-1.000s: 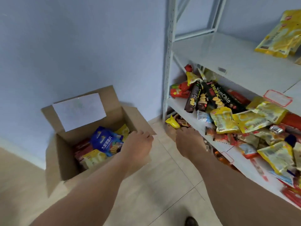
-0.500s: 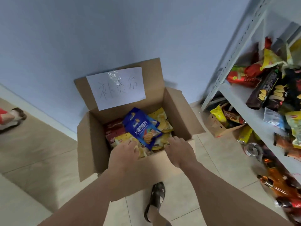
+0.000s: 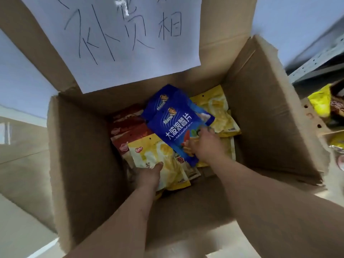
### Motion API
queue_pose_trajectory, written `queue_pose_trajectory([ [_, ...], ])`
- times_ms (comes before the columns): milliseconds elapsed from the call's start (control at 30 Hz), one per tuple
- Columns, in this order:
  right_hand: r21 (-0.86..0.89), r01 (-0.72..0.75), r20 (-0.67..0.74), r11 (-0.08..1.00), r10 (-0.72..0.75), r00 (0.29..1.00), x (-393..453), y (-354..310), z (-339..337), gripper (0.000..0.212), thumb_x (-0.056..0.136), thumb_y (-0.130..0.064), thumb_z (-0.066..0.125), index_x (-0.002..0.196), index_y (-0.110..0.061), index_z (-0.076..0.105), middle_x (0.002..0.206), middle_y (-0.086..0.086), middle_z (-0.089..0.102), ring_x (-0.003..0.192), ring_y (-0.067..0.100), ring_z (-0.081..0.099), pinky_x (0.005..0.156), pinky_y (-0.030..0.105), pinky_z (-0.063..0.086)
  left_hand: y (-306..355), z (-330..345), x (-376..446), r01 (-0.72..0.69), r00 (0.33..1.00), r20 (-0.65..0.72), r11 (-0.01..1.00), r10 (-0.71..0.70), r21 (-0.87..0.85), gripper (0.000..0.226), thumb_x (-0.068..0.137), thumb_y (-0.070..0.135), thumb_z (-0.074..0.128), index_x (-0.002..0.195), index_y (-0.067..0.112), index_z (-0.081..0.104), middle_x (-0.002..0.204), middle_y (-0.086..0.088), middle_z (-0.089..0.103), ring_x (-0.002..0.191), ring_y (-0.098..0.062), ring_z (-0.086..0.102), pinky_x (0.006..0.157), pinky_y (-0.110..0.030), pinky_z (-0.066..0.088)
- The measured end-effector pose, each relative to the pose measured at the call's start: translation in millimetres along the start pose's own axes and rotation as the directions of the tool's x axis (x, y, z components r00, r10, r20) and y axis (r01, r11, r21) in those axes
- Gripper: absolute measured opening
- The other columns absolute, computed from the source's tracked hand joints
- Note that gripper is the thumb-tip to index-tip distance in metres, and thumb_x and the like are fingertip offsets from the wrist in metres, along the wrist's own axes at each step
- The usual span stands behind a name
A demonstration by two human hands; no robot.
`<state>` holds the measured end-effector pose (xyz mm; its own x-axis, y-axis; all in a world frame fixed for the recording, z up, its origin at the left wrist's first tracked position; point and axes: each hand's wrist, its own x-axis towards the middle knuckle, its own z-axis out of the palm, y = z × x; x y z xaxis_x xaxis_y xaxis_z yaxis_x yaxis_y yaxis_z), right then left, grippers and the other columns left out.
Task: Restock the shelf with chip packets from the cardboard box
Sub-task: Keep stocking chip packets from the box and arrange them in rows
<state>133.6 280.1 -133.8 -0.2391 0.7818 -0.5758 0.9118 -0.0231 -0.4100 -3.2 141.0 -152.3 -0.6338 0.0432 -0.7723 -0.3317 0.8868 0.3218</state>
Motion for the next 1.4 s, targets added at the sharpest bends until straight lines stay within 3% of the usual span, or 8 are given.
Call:
queue_pose_trajectory([
  [200, -0.001, -0.095, -0.141, 0.995, 0.094, 0.985, 56, 13, 44, 0.097, 0.084, -0.052, 0.07, 0.156, -0.018, 0.015, 0.148, 0.012, 0.041, 0.138, 0.033, 0.036, 0.11, 0.049, 0.033, -22, 17, 53, 0.142, 0.989, 0.053, 0.978, -0.135, -0.153, 0.089, 0.07, 0.03, 0.091, 0.142, 0.005, 0.046, 0.133, -0.006, 0.06, 0.121, -0.034, 0.058, 0.103, -0.043, 0.049],
  [333, 0.044, -0.155, -0.013, 0.987, 0.156, 0.988, 65, 24, 59, 0.069, 0.082, -0.049, 0.073, 0.135, -0.015, 0.046, 0.126, 0.012, 0.062, 0.117, 0.036, 0.058, 0.095, 0.044, 0.048, -37, 15, 72, 0.148, 0.982, 0.141, 0.973, -0.123, -0.176, 0.053, 0.073, 0.022, 0.089, 0.119, 0.01, 0.066, 0.118, -0.01, 0.072, 0.103, -0.033, 0.068, 0.097, -0.051, 0.055],
  [467, 0.244, -0.225, 0.17, 0.943, 0.187, 0.968, 52, 33, 51, 0.052, 0.082, -0.038, 0.079, 0.12, -0.009, 0.059, 0.121, 0.012, 0.066, 0.113, 0.034, 0.061, 0.096, 0.045, 0.05, -30, 1, 57, 0.079, 0.964, 0.263, 0.986, -0.038, -0.146, 0.024, 0.092, 0.016, 0.072, 0.115, 0.019, 0.067, 0.11, -0.005, 0.072, 0.1, -0.029, 0.069, 0.095, -0.047, 0.056],
  [700, 0.666, -0.264, 0.142, 0.697, 0.229, 0.963, -22, 24, -44, 0.049, 0.084, -0.019, 0.081, 0.127, -0.014, 0.057, 0.119, 0.003, 0.067, 0.103, 0.019, 0.065, 0.089, 0.039, 0.056, 26, -49, -12, -0.182, 0.871, 0.46, 0.983, 0.17, -0.018, 0.018, 0.097, 0.017, 0.066, 0.114, 0.024, 0.067, 0.103, -0.002, 0.075, 0.092, -0.024, 0.073, 0.078, -0.039, 0.059],
  [833, 0.808, -0.148, -0.022, 0.57, 0.28, 0.96, -106, 15, -127, 0.032, 0.088, -0.002, 0.073, 0.116, -0.009, 0.061, 0.089, 0.0, 0.068, 0.058, -0.004, 0.064, 0.055, 0.015, 0.05, 74, -90, -82, -0.377, 0.76, 0.587, 0.925, 0.278, 0.05, 0.014, 0.096, 0.018, 0.068, 0.11, 0.022, 0.069, 0.108, -0.007, 0.075, 0.095, -0.025, 0.073, 0.086, -0.043, 0.059],
  [1000, 0.945, -0.052, -0.077, 0.324, 0.375, 0.924, -224, 18, -219, 0.023, 0.094, 0.003, 0.064, 0.106, -0.016, 0.057, 0.093, 0.0, 0.067, 0.084, 0.019, 0.07, 0.066, 0.04, 0.059, 117, -121, -178, -0.504, 0.601, 0.739, 0.862, 0.306, 0.053, 0.015, 0.097, 0.015, 0.066, 0.11, 0.02, 0.073, 0.111, -0.007, 0.077, 0.105, -0.031, 0.072, 0.101, -0.055, 0.051],
  [1133, 0.935, 0.005, -0.2, 0.355, 0.513, 0.835, -306, 40, -262, 0.016, 0.094, -0.01, 0.068, 0.104, -0.017, 0.058, 0.092, 0.0, 0.065, 0.064, 0.004, 0.069, 0.053, 0.022, 0.055, 133, -127, -255, -0.624, 0.417, 0.864, 0.78, 0.282, 0.047, 0.024, 0.099, 0.018, 0.062, 0.122, 0.016, 0.068, 0.115, -0.007, 0.076, 0.107, -0.031, 0.072, 0.099, -0.055, 0.052],
  [1400, 0.925, 0.138, -0.357, 0.354, 0.681, 0.639, -458, 117, -302, 0.038, 0.089, -0.04, 0.074, 0.12, -0.024, 0.059, 0.109, 0.003, 0.073, 0.093, 0.026, 0.073, 0.086, 0.047, 0.06, 102, -115, -377, -0.748, 0.174, 0.96, 0.664, 0.22, -0.016, 0.027, 0.1, 0.012, 0.059, 0.126, 0.01, 0.066, 0.117, -0.014, 0.074, 0.107, -0.035, 0.072, 0.097, -0.052, 0.054],
])
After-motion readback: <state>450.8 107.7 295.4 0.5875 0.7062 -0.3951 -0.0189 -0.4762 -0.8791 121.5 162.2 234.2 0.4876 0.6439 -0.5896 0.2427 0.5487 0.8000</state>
